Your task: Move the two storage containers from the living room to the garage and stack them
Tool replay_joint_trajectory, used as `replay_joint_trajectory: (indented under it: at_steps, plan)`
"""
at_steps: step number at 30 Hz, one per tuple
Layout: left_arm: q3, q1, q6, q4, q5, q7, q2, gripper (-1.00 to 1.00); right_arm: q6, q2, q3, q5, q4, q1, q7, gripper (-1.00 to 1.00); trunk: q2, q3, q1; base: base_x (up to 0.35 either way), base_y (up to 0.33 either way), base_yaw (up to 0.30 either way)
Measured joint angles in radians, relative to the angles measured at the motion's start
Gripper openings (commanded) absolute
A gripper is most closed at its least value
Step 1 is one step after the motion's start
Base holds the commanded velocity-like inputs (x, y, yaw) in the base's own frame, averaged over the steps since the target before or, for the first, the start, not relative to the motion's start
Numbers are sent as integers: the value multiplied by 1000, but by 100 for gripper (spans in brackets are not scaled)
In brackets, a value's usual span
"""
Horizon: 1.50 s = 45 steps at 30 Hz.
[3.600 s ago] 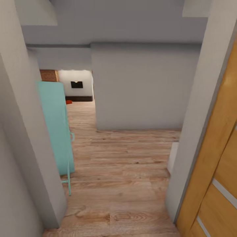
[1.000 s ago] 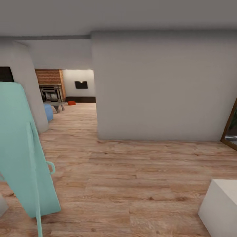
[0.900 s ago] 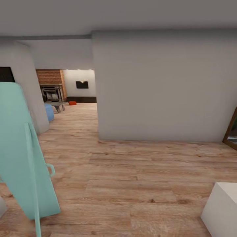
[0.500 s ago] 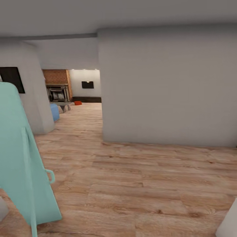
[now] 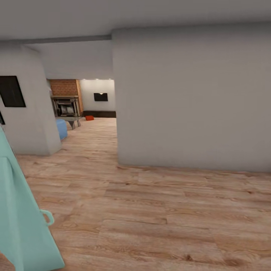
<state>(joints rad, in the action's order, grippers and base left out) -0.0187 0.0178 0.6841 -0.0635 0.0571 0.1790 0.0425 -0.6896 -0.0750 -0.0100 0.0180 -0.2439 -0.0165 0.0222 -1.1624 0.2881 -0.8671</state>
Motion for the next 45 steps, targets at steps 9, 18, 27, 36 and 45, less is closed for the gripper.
replay_joint_trajectory:
  at_steps: [9,18,27,36,45]
  plan:
    - [0,0,-1,0,0,0,0,100,0,0,0,0,0,0,3,100,0,0,0,325,0,0]
    - [0,0,-1,0,0,-3,-1,100,0,0,1,-4,0,0,7,100,0,0,0,325,0,0]
    - [0,0,-2,0,0,-2,0,100,0,0,2,-6,0,0,7,100,0,0,0,325,0,0]
    - [0,0,-2,0,0,-2,5,100,0,0,2,-6,0,0,8,100,0,0,0,325,0,0]
    - [1,0,-2,0,1,-1,4,100,-1,1,3,-7,0,0,7,100,0,0,0,325,0,0]
